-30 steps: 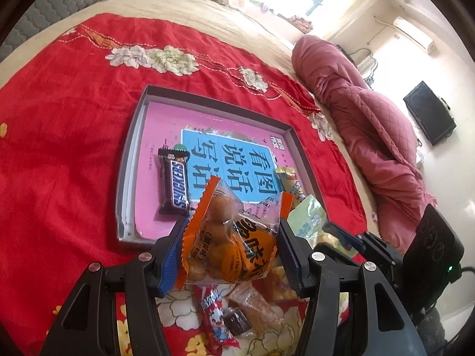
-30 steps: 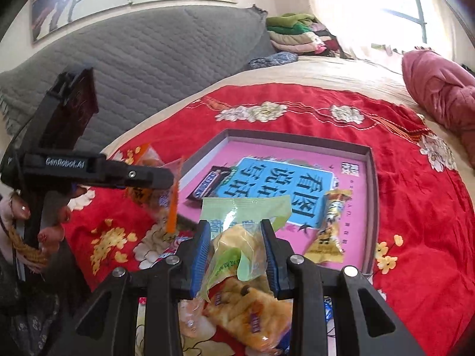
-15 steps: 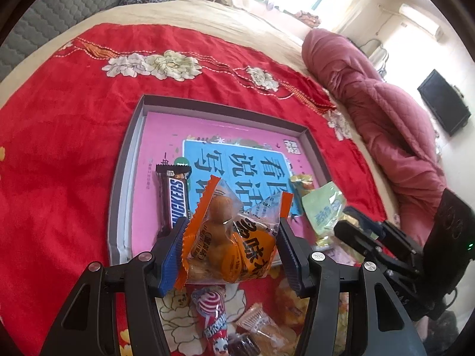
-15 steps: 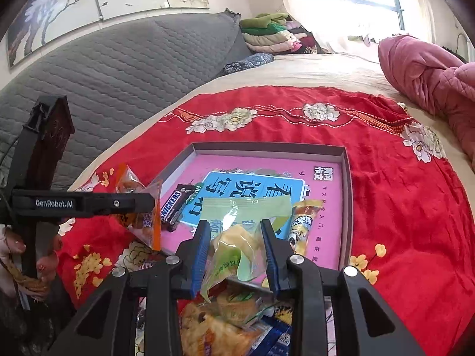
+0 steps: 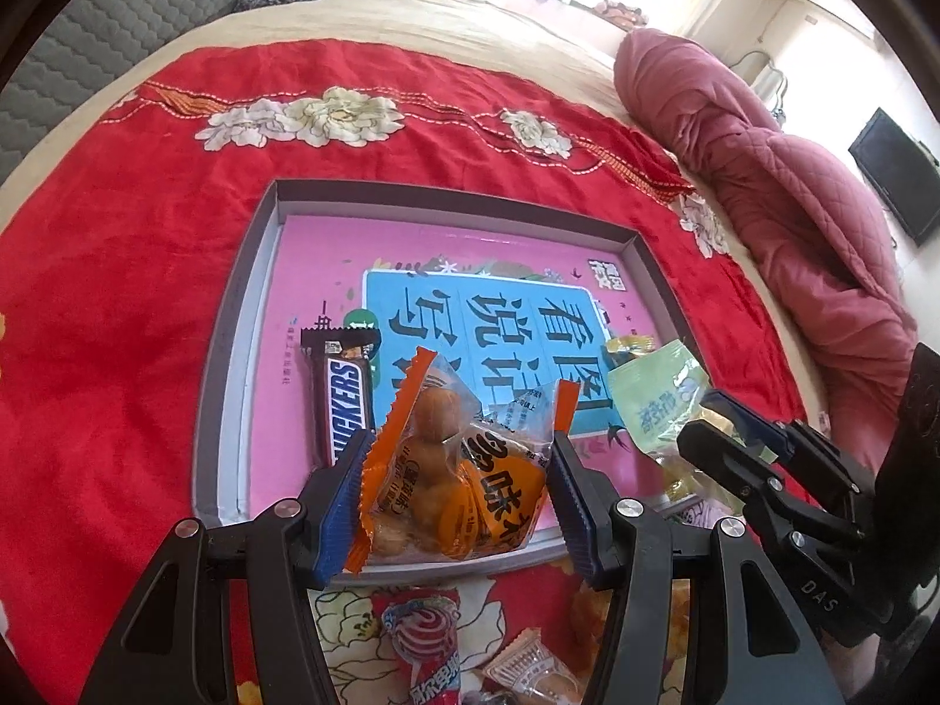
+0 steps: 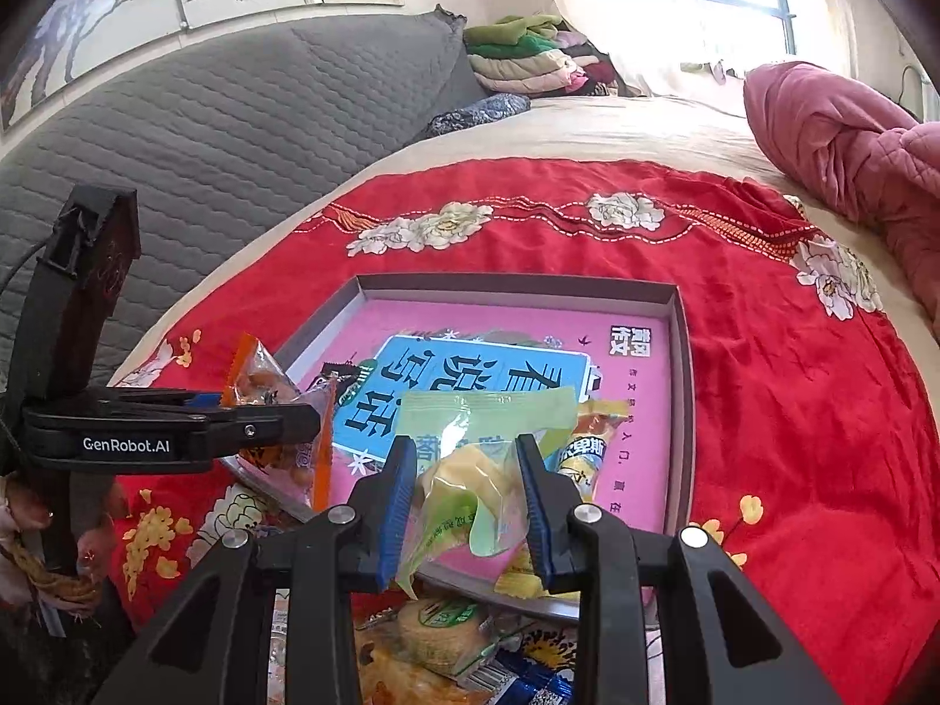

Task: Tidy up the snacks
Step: 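Lift the orange bag over the tray with the left tool while the right tool carries the green bag, then open the left tool to drop the orange bag in the tray while the right tool releases the green bag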

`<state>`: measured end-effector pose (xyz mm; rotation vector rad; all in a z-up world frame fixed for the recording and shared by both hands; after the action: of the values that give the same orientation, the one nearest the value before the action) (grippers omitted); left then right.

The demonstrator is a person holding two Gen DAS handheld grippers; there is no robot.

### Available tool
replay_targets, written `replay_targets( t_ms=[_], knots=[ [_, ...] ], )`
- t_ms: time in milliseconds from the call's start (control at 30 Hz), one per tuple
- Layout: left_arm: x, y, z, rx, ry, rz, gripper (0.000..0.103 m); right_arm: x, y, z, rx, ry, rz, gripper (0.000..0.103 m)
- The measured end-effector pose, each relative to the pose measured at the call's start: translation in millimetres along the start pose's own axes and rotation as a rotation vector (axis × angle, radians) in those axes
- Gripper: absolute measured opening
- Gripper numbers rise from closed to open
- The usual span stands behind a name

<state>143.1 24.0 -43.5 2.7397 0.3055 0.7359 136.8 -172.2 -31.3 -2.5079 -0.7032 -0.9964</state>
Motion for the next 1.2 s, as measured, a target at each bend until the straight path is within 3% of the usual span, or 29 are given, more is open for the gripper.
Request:
replay_targets(
  t_ms=[433,1200],
  knots=[
    [0,6,11,0.036,-0.005,0.032,0.06,-4,-6,17,-0.051,-0.049,-0.057,0.034],
    [0,9,19,0.045,-0.03,0.043,0.06,-3,-1,24,-0.063,-0.083,-0.023,0.035]
  ],
)
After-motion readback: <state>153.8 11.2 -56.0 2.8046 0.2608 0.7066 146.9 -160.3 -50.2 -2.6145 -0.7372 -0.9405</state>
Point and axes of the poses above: each gripper's, at about its wrist camera, not at the fingertips, and z roughly the way its jaws point, y to its right, x to its top, the point moved 1 cm from there along z, roughly the way its jaws point, and after that the axes turned 3 degrees about -z, right-handed, at the moved point
